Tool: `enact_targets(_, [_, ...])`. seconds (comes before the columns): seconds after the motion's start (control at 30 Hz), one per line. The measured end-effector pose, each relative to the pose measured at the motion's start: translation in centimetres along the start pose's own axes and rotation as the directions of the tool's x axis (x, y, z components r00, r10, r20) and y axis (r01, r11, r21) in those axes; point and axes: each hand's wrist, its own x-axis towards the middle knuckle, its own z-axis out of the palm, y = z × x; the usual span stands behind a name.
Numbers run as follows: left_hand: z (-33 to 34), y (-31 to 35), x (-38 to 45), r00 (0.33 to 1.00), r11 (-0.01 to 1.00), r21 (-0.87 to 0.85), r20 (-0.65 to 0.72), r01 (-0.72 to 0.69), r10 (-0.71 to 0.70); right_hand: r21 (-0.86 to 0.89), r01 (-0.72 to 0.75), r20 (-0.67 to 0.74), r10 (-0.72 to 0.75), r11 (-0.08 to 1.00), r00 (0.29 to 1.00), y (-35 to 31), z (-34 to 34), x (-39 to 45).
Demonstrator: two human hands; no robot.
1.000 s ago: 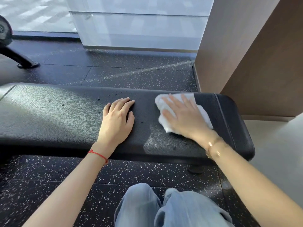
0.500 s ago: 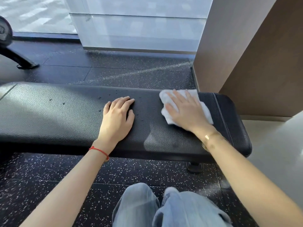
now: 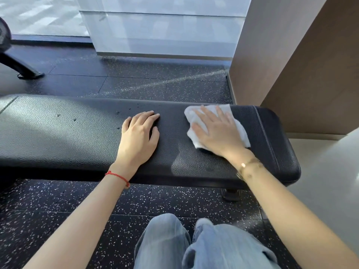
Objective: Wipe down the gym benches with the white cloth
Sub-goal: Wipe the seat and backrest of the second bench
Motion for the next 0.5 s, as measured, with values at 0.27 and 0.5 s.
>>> enact_targets(0.27, [-0.1, 0.0, -0.1, 1.0, 1.0, -0.007, 0.013, 0.002, -0.002, 0.059, 0.285, -0.034, -0.283, 0.957, 0.958, -1.4, 0.6, -6.5])
enact_targets(0.5, [-0.2, 0.4, 0.0, 1.0, 1.0, 0.014, 0.014, 0.009, -0.009, 0.028, -0.103, 0.0, 0.103, 0.994, 0.995, 1.7, -0.3, 4.0])
